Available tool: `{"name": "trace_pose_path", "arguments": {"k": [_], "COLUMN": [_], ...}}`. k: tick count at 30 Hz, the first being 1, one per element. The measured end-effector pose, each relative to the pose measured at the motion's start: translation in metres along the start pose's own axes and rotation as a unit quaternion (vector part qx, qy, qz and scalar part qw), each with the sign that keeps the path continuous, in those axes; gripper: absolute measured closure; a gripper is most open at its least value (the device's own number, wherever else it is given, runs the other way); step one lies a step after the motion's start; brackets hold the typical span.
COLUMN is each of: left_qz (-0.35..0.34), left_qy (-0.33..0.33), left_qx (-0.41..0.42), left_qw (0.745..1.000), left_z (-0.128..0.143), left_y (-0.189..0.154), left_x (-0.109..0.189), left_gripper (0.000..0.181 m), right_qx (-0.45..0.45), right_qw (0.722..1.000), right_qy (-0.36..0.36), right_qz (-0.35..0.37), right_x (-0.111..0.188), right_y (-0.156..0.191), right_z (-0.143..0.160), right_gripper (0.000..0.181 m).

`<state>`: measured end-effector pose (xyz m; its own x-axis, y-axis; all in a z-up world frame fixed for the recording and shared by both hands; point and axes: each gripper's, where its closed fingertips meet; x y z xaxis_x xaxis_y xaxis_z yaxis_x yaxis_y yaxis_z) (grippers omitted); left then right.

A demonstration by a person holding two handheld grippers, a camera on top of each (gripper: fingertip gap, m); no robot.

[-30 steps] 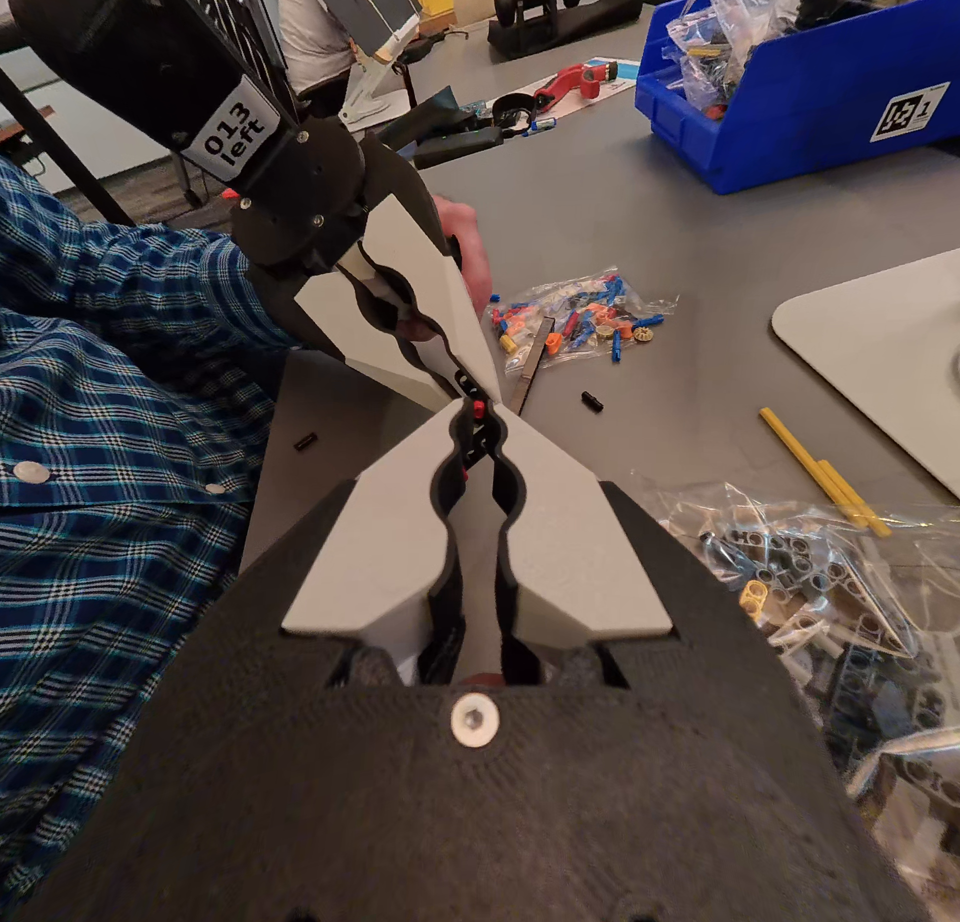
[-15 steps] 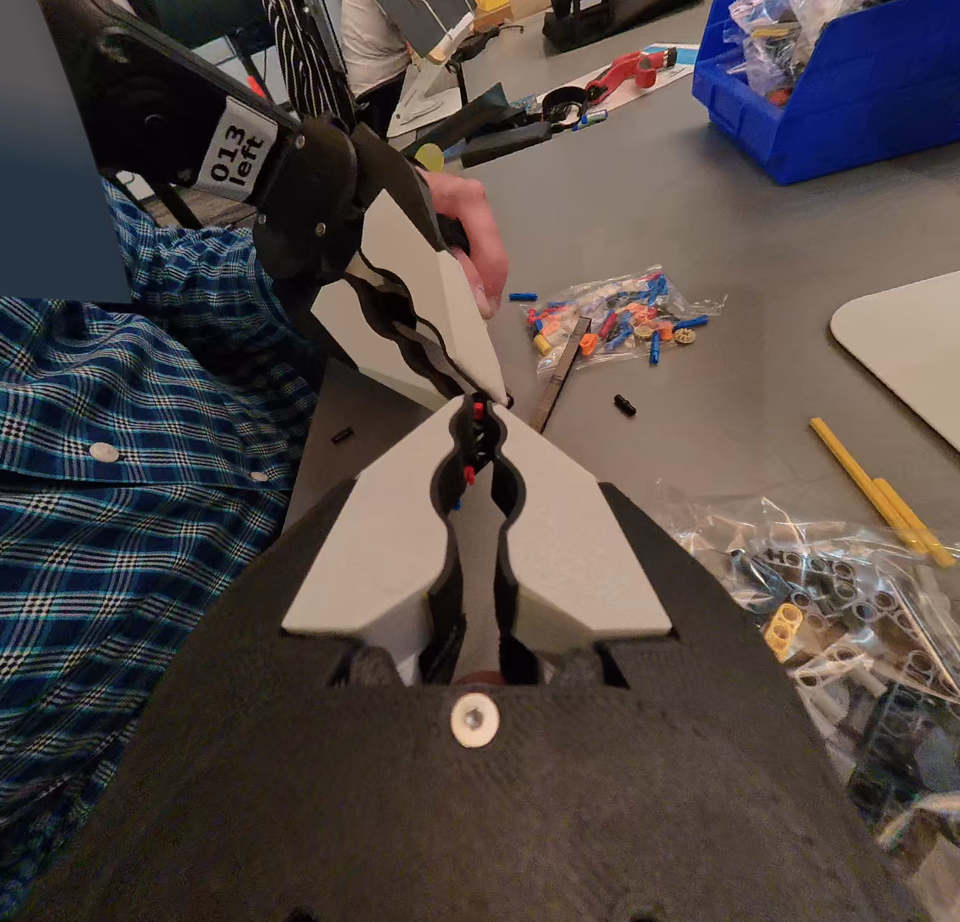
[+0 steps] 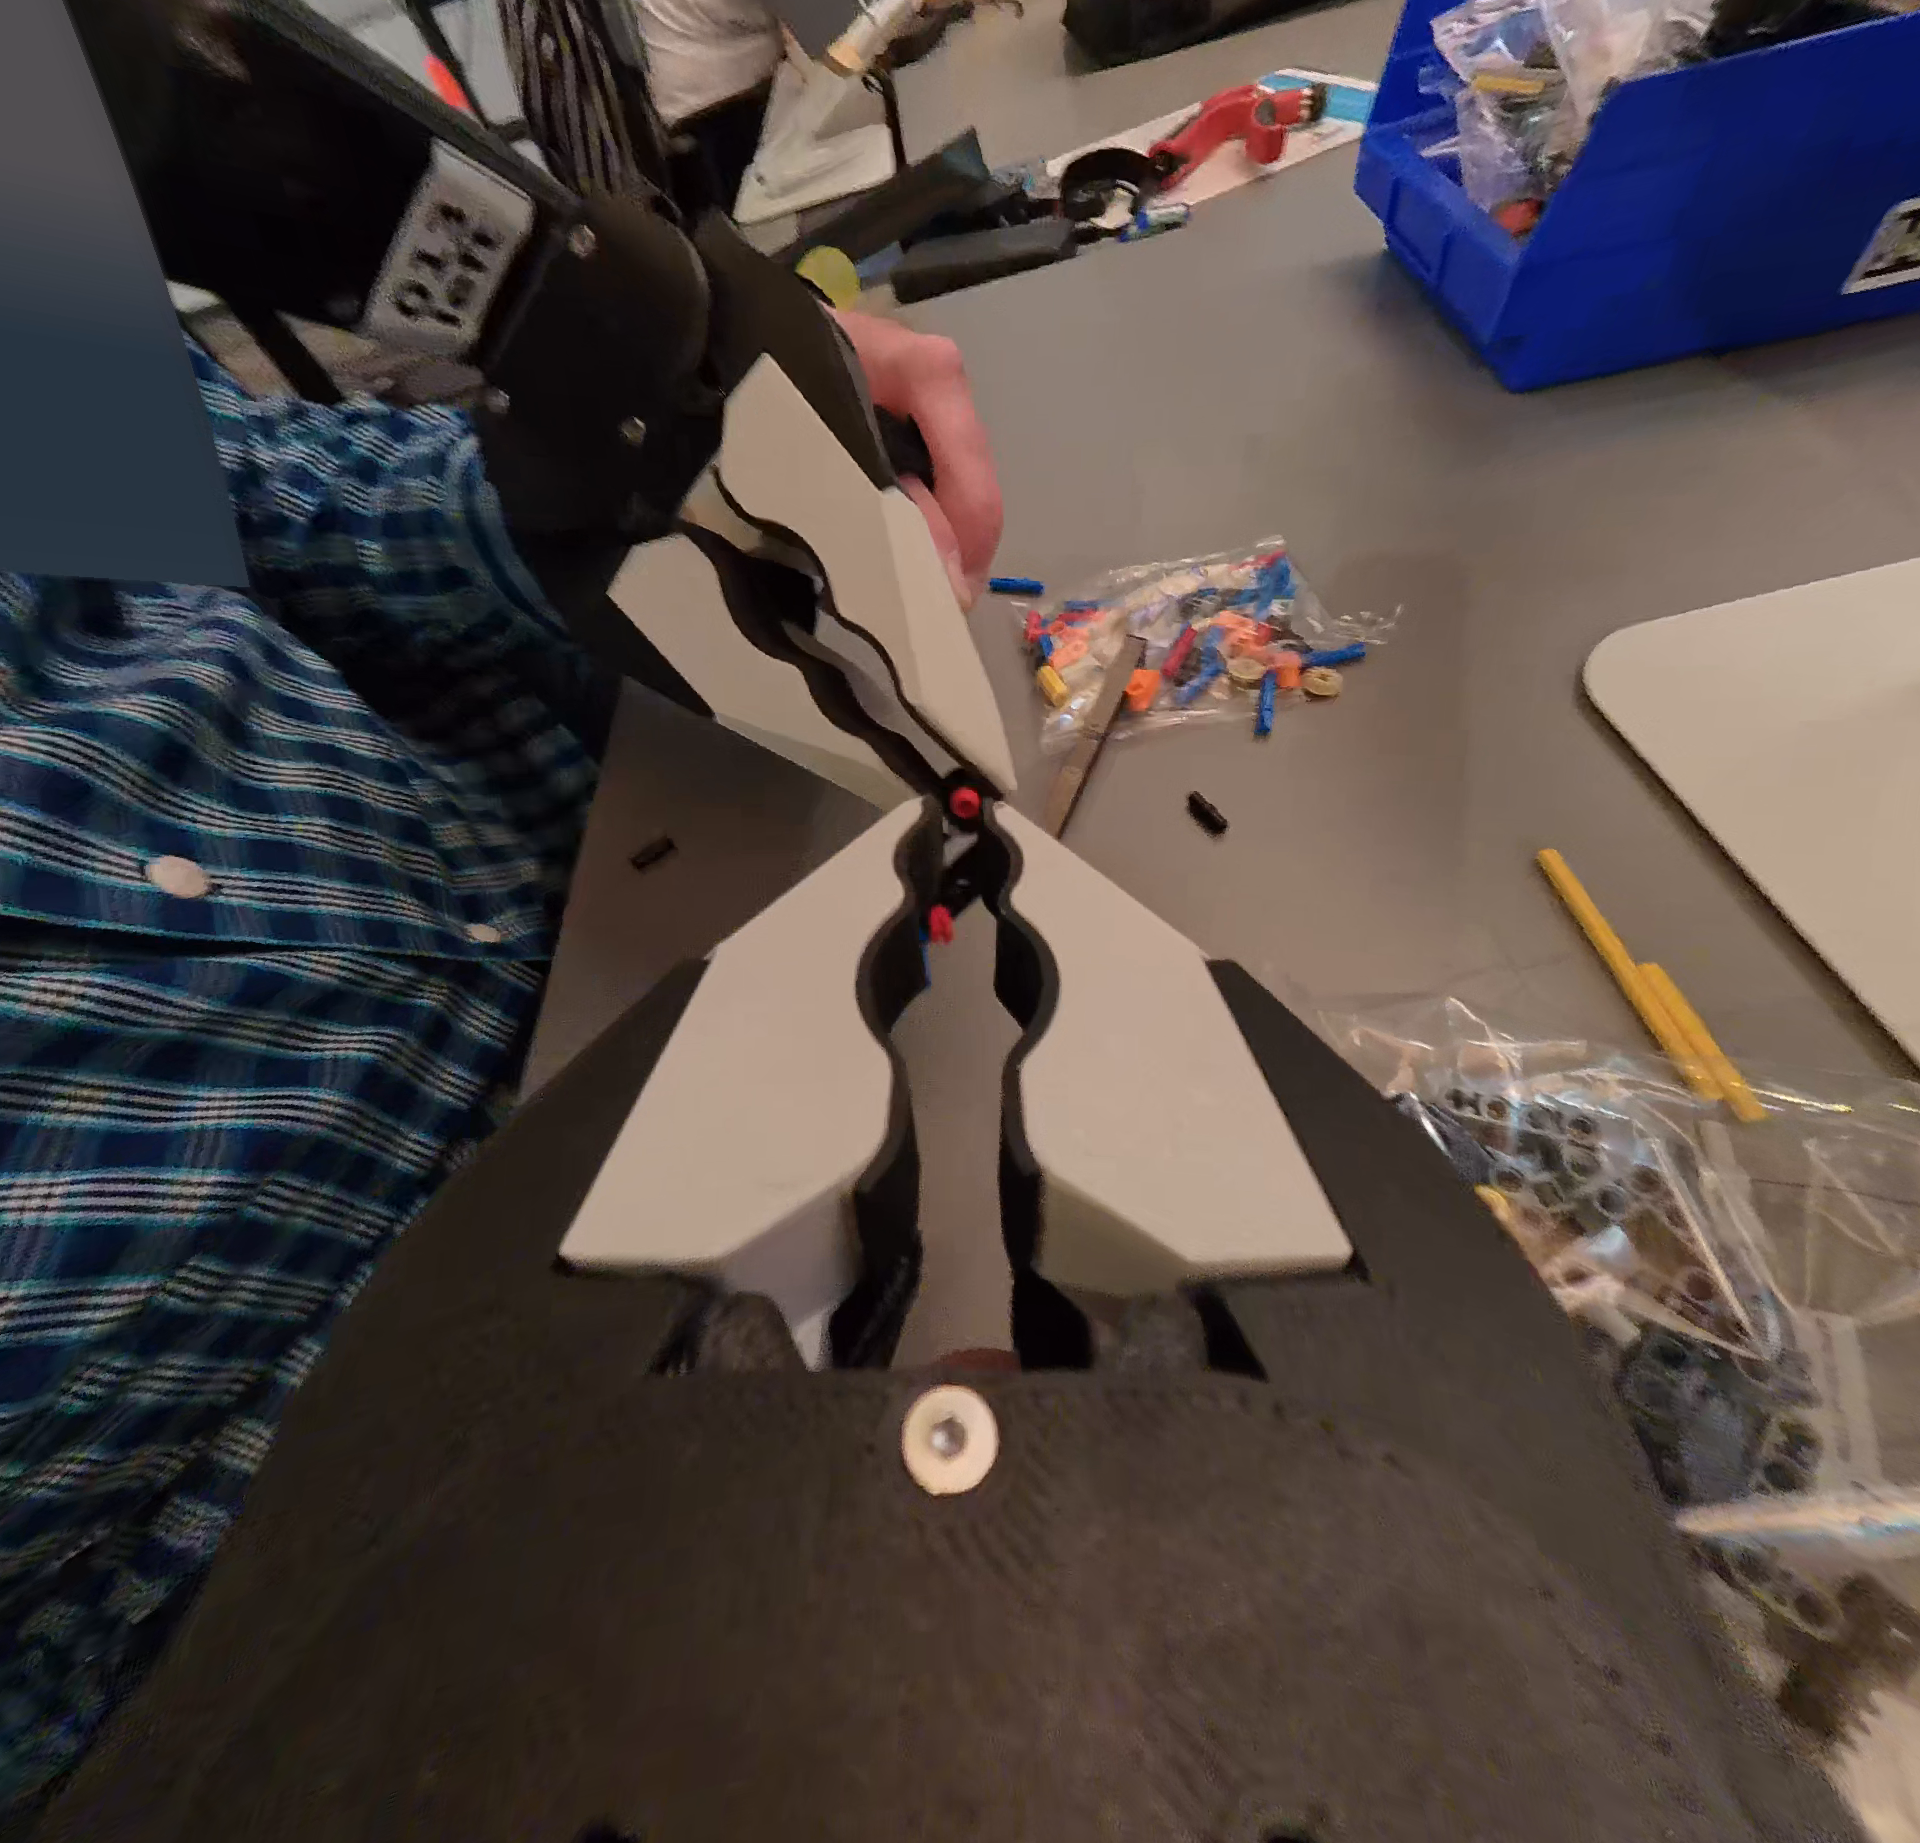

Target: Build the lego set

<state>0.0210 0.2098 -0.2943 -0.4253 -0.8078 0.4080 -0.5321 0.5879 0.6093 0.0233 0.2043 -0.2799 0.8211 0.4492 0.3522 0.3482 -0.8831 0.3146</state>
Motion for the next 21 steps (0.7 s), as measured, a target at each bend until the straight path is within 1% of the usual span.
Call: {"name": "trace_pose_path", "arguments": {"k": [2,6,10,16,21], "left_qz": [0.001,0.001,-0.001,-0.008,-0.006], "left_qy": [-0.003,-0.001,0.005,0.006,0.021], "left_qx": [0.002,-0.001,-0.005,-0.006,-0.016], "left_qw": [1.000,1.000,1.000,1.000,1.000], "left_z": [-0.0026,-0.0044,-0.0035,-0.0053,-0.0022], "left_y": [0.0009,-0.0001,-0.0005,0.0030,-0.0001], "left_x": [0.0008,0.0008,0.0004,0.0011,-0.0014], "left_gripper": [0.176,0.176,0.176,0.176,0.177], "right_qx": [-0.001,-0.002,0.007,0.013,0.016], "right_qw": [1.000,1.000,1.000,1.000,1.000], "right_qy": [-0.003,-0.012,-0.003,-0.019,-0.005], "right_qz": [0.003,0.005,0.008,0.014,0.012], "right_x": [0.0010,-0.0001,-0.0031,-0.0027,-0.0058], "right_y": [-0.0004,-0.0007,0.0013,0.0018,0.0008], "right_z": [-0.0006,-0.0020,0.0021,-0.0009,0.0034], "right_gripper": [0.181,0.181,0.181,0.181,0.181]}}
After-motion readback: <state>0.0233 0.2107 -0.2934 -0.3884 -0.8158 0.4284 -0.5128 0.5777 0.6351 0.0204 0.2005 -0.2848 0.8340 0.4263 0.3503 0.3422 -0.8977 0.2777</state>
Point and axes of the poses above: each gripper's, where its closed fingertips meet, x back along the fingers, z out of its underside, y = z × x across the jaws, and after that the axes turned 7 degrees about -x, right-handed
